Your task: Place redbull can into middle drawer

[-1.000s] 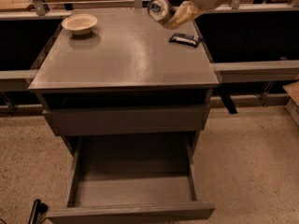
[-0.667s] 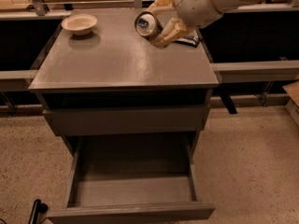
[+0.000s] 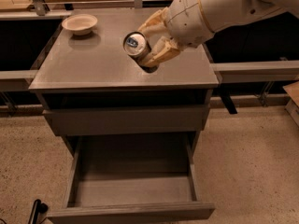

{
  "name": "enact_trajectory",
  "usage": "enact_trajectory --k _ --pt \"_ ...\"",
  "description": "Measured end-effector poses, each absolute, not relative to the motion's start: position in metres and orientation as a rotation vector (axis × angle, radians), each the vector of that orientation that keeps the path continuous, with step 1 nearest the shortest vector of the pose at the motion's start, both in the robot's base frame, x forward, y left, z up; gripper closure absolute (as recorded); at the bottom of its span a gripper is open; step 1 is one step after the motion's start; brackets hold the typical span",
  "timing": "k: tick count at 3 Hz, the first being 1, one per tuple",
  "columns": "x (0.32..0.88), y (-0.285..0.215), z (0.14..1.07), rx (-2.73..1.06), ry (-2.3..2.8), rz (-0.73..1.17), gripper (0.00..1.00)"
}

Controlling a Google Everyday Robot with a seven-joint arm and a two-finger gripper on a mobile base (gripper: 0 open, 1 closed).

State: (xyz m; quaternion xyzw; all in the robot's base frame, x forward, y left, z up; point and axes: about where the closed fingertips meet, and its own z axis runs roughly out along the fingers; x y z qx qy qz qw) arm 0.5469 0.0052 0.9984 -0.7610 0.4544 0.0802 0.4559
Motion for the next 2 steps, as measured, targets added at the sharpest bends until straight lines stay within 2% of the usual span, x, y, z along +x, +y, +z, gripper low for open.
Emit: enact_trajectory --k 1,2 --pt "0.546 0.002 0.961 -1.794 1.154 0.283 1.00" --pt "0.539 0.003 0.884 -1.547 1.191 0.502 1.00"
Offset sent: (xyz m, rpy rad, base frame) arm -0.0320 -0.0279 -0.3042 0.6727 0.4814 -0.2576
